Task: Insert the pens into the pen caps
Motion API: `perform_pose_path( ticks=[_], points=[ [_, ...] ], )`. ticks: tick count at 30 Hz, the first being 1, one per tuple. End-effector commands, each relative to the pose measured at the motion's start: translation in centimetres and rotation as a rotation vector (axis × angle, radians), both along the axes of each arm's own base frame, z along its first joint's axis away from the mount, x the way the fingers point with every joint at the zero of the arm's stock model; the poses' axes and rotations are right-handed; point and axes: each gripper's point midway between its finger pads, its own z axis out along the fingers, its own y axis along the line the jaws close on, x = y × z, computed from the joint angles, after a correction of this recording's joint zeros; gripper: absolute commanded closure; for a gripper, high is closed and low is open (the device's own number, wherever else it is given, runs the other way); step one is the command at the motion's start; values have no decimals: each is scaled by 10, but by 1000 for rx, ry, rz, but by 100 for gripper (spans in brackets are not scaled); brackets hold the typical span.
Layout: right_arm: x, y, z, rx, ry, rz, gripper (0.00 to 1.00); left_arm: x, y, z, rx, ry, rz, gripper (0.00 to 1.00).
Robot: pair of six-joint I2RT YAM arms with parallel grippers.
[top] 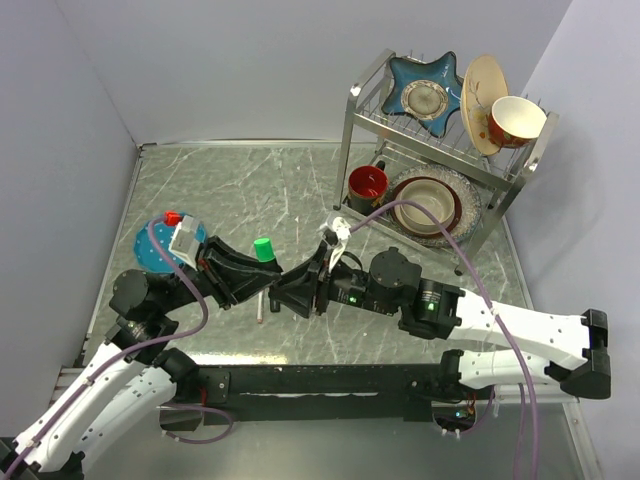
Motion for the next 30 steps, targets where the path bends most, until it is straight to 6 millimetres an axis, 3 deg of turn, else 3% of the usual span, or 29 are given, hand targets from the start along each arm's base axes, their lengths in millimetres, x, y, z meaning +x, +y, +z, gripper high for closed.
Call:
perform_pose_path(
  ticks=[1,4,5,7,11,14,17,30],
  points=[
    [3,10,35,98,-10,9,58,-9,2,9,-39,-36,-35,99],
    [9,14,32,86,1,-6,79,-8,0,7,-38,-34,-42,99],
    [12,14,32,87,5,-13,96,-9,0,7,-38,-33,-45,99],
    [11,13,34,110,10,-3,100,-8,0,7,-28,-32,-43,96],
    [10,5,35,156,24,15,100,2,3,5,15,-34,36,34],
    [6,3,29,147,27,60,100,7,9,11,36,-42,94,17],
    [-5,5,24,125,8,133,100,9,10,21,46,-73,112,10],
    [-36,2,23,112,-19,305,100,19,6,46,97,-132,136,16]
  ],
)
